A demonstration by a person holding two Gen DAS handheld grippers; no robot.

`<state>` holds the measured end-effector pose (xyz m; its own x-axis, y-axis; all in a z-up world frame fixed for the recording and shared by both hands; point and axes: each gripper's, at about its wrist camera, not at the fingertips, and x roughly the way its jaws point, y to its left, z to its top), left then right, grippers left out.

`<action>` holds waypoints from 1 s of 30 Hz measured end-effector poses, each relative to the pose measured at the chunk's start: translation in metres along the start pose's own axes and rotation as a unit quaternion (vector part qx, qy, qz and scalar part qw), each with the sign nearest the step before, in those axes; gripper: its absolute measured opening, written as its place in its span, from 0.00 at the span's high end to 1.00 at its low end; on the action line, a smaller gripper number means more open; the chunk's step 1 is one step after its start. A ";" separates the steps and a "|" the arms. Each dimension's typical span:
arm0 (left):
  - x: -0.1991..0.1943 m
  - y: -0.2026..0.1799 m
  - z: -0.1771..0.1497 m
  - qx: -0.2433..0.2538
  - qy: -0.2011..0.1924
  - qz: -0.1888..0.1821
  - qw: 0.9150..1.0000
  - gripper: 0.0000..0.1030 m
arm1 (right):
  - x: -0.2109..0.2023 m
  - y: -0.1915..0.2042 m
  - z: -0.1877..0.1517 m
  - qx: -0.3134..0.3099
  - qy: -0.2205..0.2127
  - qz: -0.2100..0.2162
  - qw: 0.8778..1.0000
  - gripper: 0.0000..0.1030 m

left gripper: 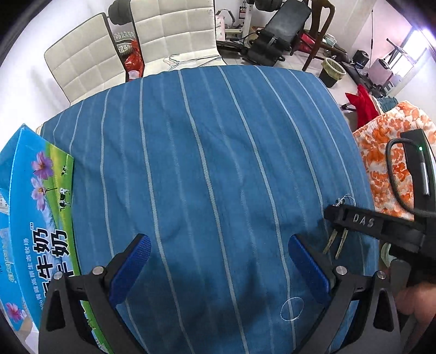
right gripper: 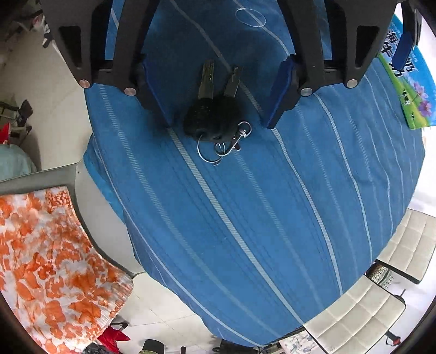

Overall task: Organize rigid objects
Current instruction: 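Grasp the black car keys with the right gripper, then carry the car keys over the blue box with the right gripper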

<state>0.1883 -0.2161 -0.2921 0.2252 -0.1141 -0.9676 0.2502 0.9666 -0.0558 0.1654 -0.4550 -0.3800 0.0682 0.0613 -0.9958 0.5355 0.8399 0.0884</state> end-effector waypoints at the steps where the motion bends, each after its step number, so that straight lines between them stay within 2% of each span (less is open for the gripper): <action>1: -0.001 0.000 0.000 0.001 0.000 0.000 1.000 0.00 | 0.000 0.001 -0.001 -0.003 -0.004 -0.009 1.000 0.40; 4: 0.001 -0.001 0.000 0.003 0.001 0.002 1.000 0.00 | -0.001 0.005 -0.006 -0.016 -0.019 -0.035 0.999 0.58; 5: 0.002 0.001 -0.001 0.003 0.002 0.001 1.000 0.00 | -0.002 0.005 -0.008 -0.022 -0.027 -0.041 0.999 0.68; 6: 0.001 0.001 -0.003 0.005 0.002 0.003 1.000 0.00 | -0.004 0.005 -0.010 -0.025 -0.030 -0.042 0.998 0.70; 10: 0.000 -0.001 -0.010 0.015 0.000 0.017 1.000 0.00 | -0.009 0.007 -0.021 -0.045 -0.045 -0.044 0.997 0.72; 16: -0.016 0.011 -0.027 0.010 -0.003 0.020 1.000 0.00 | -0.028 0.018 -0.049 -0.065 -0.066 -0.025 0.995 0.73; 30: -0.087 0.036 -0.061 0.033 -0.032 0.043 0.998 0.00 | -0.117 0.056 -0.129 -0.121 -0.105 0.053 0.986 0.73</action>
<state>0.1205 -0.1577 -0.2247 0.3071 -0.0469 -0.9505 0.2884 0.9564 0.0460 0.0789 -0.3459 -0.2619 0.2994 0.0639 -0.9520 0.3018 0.9402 0.1581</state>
